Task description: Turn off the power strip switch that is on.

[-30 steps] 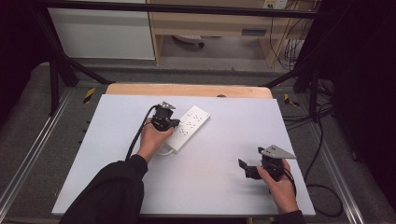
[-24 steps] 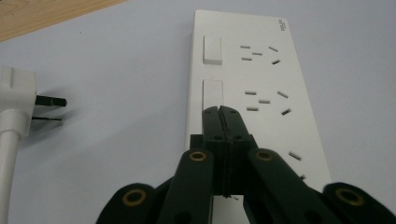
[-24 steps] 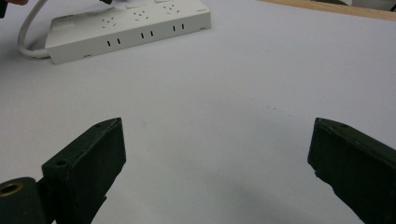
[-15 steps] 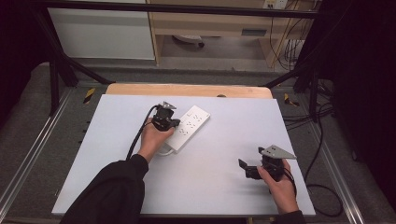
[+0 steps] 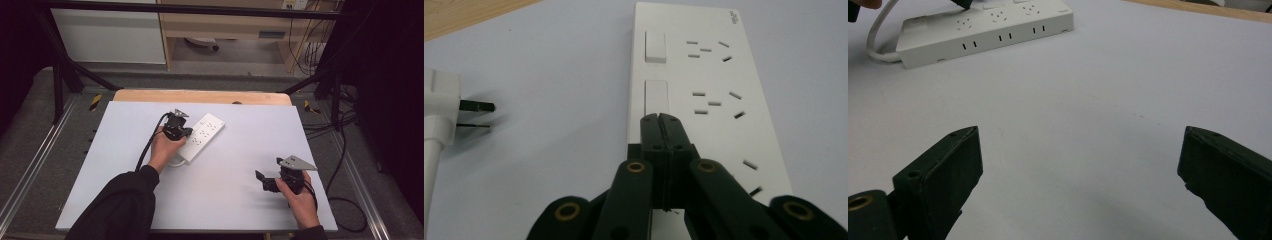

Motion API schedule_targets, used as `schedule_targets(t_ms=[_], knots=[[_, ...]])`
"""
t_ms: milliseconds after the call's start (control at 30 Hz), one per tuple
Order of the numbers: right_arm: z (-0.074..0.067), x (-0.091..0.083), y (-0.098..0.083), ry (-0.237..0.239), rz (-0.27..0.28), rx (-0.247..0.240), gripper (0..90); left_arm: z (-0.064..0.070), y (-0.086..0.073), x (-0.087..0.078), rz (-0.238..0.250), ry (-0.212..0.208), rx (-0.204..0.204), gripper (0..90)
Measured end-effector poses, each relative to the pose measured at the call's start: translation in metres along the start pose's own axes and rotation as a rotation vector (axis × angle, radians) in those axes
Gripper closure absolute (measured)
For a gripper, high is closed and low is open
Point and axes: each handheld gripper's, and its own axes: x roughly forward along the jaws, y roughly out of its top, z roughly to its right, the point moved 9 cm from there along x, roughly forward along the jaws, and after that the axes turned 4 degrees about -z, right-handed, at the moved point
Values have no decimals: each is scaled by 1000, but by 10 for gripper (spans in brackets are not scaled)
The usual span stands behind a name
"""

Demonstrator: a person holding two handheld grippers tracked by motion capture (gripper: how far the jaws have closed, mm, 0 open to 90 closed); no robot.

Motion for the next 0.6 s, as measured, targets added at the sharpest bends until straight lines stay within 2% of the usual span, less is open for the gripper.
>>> schedule_targets(t_ms=[600], knots=[[0, 0, 0, -1, -3, -6, 46, 0, 0, 0, -3, -2, -1, 900]])
